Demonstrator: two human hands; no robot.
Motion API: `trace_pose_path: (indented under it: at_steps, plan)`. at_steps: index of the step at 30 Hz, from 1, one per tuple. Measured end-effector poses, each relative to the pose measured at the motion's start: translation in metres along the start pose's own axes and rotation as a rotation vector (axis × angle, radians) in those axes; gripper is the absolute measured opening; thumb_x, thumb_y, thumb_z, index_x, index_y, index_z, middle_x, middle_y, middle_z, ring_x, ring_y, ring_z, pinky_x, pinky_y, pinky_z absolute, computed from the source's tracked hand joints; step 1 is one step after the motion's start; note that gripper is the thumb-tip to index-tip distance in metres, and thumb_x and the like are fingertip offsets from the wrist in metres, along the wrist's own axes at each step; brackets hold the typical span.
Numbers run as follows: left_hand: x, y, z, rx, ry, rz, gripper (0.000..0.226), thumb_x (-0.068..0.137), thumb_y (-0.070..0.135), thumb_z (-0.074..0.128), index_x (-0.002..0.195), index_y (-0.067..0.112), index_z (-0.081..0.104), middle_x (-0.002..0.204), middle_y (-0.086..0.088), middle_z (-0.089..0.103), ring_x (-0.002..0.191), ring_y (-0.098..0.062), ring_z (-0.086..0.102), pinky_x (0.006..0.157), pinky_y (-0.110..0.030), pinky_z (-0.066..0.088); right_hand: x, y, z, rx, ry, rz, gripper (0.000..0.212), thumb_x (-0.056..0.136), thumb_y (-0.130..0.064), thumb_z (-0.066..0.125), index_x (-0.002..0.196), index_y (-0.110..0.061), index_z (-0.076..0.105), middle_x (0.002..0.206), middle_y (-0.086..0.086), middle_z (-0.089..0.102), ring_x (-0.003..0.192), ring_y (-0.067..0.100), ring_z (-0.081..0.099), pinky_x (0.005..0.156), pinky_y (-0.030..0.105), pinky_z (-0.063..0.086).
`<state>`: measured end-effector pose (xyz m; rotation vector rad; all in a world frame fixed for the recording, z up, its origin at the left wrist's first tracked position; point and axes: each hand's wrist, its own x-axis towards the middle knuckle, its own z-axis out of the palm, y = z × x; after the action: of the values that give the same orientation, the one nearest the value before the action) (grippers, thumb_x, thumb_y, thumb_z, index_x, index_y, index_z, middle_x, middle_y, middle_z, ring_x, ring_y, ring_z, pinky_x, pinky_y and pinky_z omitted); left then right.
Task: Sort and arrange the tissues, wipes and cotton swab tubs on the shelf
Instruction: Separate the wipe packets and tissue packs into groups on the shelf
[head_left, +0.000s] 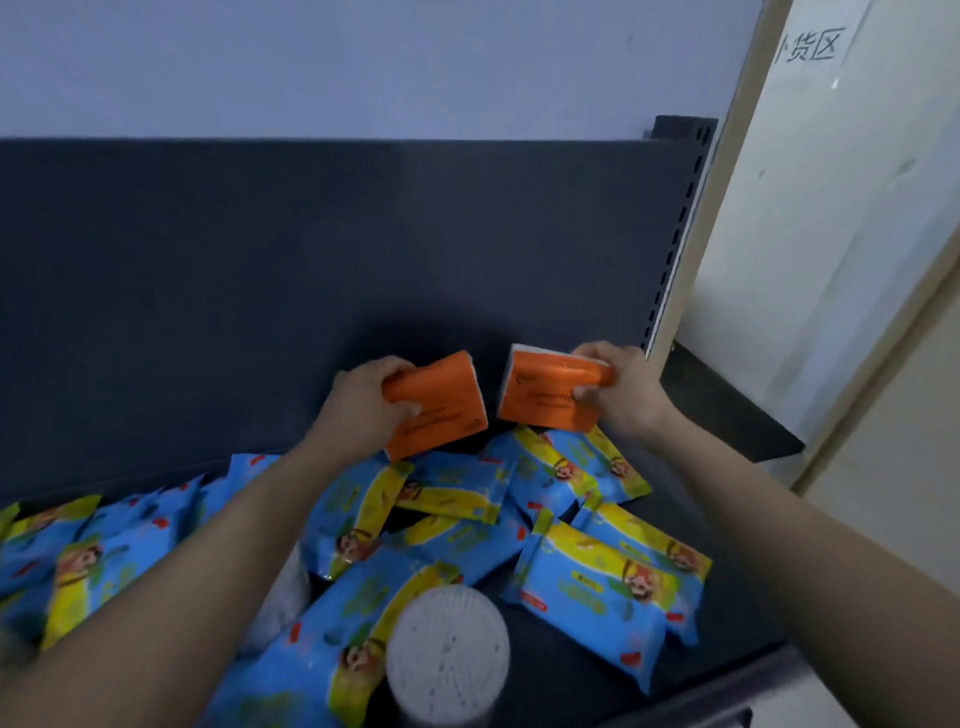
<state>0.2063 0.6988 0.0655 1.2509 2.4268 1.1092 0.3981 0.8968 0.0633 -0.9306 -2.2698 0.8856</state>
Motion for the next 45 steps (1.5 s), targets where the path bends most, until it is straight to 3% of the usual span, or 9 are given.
trace_pose_path:
  at_steps: [8, 11, 16, 21, 30, 33, 37, 41, 45]
  plan:
    - [0.012, 0.015, 0.039, 0.285, 0.05, -0.122, 0.043, 0.085, 0.014, 0.06, 0.127, 0.023, 0.052, 0.116, -0.007, 0.039, 0.114, -0.03, 0.03, 0.103, -0.045, 0.034, 0.035, 0.029, 0.002, -0.132, -0.247, -0.075, 0.04, 0.086, -0.012, 0.061, 0.125, -0.018, 0.055, 0.117, 0.017, 0.055, 0.097, 0.029, 0.056, 0.076, 0.027, 0.037]
    - [0.01, 0.016, 0.048, 0.309, 0.116, -0.109, 0.045, 0.082, 0.008, 0.061, 0.125, 0.015, 0.048, 0.118, -0.012, 0.036, 0.11, -0.032, 0.035, 0.1, -0.036, 0.033, 0.037, 0.033, 0.013, -0.094, -0.192, -0.005, 0.045, 0.09, -0.016, 0.06, 0.132, -0.015, 0.042, 0.125, 0.012, 0.044, 0.103, 0.031, 0.053, 0.078, 0.028, 0.036]
    - [0.008, 0.02, 0.053, 0.3, 0.24, -0.102, 0.034, 0.078, 0.004, 0.066, 0.103, 0.007, 0.043, 0.107, -0.009, 0.033, 0.095, -0.035, 0.048, 0.087, -0.036, 0.038, 0.037, 0.04, 0.017, -0.032, -0.179, 0.004, 0.049, 0.089, -0.021, 0.062, 0.13, -0.014, 0.037, 0.119, 0.014, 0.053, 0.098, 0.031, 0.057, 0.07, 0.032, 0.04]
    - [0.006, 0.019, 0.052, 0.314, 0.189, -0.097, 0.031, 0.082, 0.01, 0.066, 0.105, 0.009, 0.044, 0.104, -0.005, 0.032, 0.091, -0.031, 0.05, 0.077, -0.032, 0.038, 0.028, 0.034, 0.017, 0.003, -0.166, 0.039, 0.062, 0.085, -0.029, 0.069, 0.133, -0.013, 0.033, 0.107, 0.004, 0.049, 0.087, 0.021, 0.052, 0.07, 0.032, 0.043]
    - [-0.009, 0.026, 0.047, 0.401, 0.242, 0.149, 0.023, 0.082, 0.005, 0.059, 0.105, 0.008, 0.057, 0.108, -0.012, 0.048, 0.103, -0.03, 0.048, 0.09, -0.039, 0.037, 0.006, 0.028, 0.018, -0.07, -0.054, 0.141, 0.064, 0.086, -0.027, 0.066, 0.134, -0.004, 0.03, 0.115, 0.016, 0.059, 0.094, 0.031, 0.058, 0.065, 0.031, 0.04]
    - [-0.006, 0.034, 0.058, 0.334, 0.086, 0.272, 0.019, 0.082, 0.007, 0.059, 0.1, 0.013, 0.059, 0.106, -0.005, 0.053, 0.102, -0.023, 0.052, 0.088, -0.034, 0.036, 0.0, 0.032, 0.016, -0.19, -0.079, 0.206, 0.055, 0.083, -0.031, 0.068, 0.122, -0.003, 0.041, 0.108, 0.016, 0.061, 0.083, 0.028, 0.056, 0.06, 0.032, 0.042]
    - [0.0, 0.043, 0.077, 0.242, -0.368, 0.292, 0.034, 0.085, 0.007, 0.059, 0.117, 0.019, 0.058, 0.12, 0.002, 0.057, 0.113, -0.014, 0.053, 0.094, -0.024, 0.042, -0.006, 0.041, 0.014, -0.403, -0.323, 0.331, 0.045, 0.08, -0.042, 0.069, 0.105, -0.006, 0.055, 0.098, 0.01, 0.064, 0.093, 0.027, 0.063, 0.072, 0.035, 0.049]
    - [0.015, 0.047, 0.1, 0.393, -0.691, 0.25, 0.059, 0.086, 0.013, 0.06, 0.14, 0.026, 0.038, 0.145, 0.006, 0.037, 0.129, -0.016, 0.04, 0.105, -0.031, 0.038, -0.009, 0.043, 0.015, -0.476, -0.429, 0.384, 0.055, 0.081, -0.04, 0.07, 0.119, -0.005, 0.051, 0.119, 0.012, 0.058, 0.111, 0.029, 0.055, 0.094, 0.039, 0.043]
    - [0.027, 0.051, 0.114, 0.502, -0.853, 0.249, 0.074, 0.087, 0.015, 0.062, 0.148, 0.027, 0.021, 0.156, 0.008, 0.014, 0.14, -0.02, 0.024, 0.111, -0.033, 0.033, -0.006, 0.045, 0.017, -0.468, -0.442, 0.428, 0.056, 0.077, -0.037, 0.075, 0.117, -0.003, 0.054, 0.118, 0.011, 0.06, 0.111, 0.028, 0.056, 0.094, 0.038, 0.047]
